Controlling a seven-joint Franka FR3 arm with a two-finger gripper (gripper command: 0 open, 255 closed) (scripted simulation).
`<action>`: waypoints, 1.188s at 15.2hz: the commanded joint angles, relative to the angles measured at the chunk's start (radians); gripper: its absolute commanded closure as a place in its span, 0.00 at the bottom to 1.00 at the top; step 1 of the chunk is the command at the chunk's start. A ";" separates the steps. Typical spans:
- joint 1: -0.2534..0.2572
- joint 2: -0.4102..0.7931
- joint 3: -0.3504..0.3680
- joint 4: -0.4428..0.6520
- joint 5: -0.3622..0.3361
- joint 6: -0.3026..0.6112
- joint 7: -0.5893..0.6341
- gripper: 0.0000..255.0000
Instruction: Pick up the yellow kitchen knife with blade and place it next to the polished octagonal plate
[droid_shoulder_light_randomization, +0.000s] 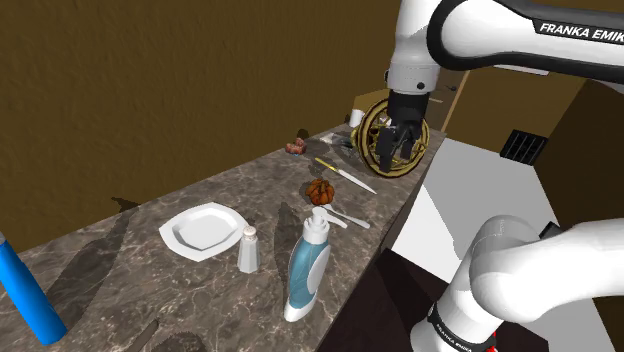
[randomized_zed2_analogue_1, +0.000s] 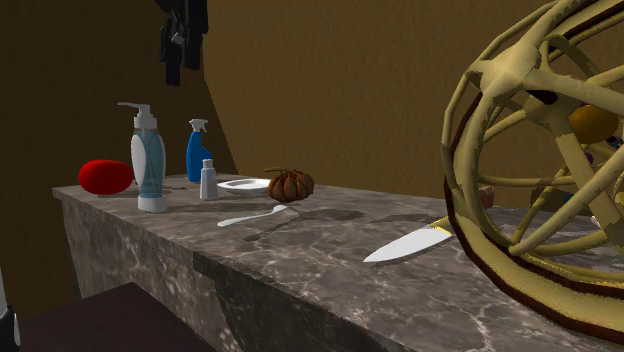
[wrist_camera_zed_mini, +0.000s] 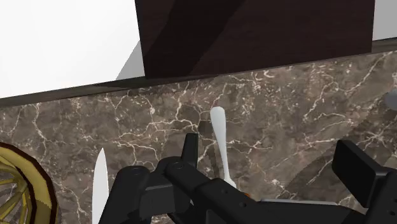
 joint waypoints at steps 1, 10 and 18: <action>0.000 0.000 0.000 0.000 0.000 0.000 0.000 0.00; -0.037 0.248 -0.146 0.040 -0.096 0.206 -0.161 0.00; -0.058 0.524 -0.256 0.167 -0.118 0.357 -0.303 0.00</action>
